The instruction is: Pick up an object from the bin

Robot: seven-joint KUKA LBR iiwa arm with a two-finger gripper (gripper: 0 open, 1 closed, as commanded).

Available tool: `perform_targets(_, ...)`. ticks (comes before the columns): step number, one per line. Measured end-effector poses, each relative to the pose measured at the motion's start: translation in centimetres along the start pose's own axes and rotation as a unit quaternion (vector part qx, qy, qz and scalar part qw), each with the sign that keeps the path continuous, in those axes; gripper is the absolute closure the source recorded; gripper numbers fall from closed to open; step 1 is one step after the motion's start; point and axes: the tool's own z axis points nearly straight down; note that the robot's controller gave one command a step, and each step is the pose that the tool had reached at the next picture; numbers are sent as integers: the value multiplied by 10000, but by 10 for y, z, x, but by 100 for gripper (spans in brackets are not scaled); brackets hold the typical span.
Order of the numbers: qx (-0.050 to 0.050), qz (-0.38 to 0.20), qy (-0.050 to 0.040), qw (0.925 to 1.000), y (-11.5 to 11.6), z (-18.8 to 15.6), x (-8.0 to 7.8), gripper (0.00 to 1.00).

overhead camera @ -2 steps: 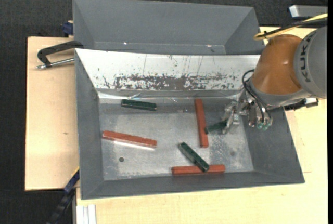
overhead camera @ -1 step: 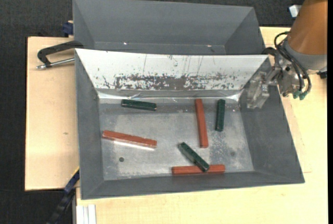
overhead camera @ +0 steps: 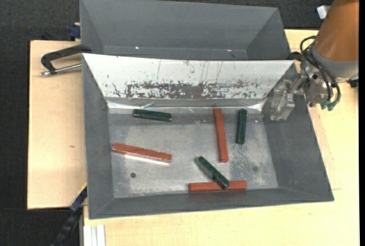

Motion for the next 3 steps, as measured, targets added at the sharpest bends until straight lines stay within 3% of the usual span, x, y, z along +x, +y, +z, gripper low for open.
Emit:
perform_targets(1, -6, -108, 27, 9999, 46, 87, 25, 0)
perform_targets(2, -2, -106, 18, 9999, 46, 86, 24, 0)
perform_targets(3, 1, -554, -4, 9985, 48, 98, 19, 0)
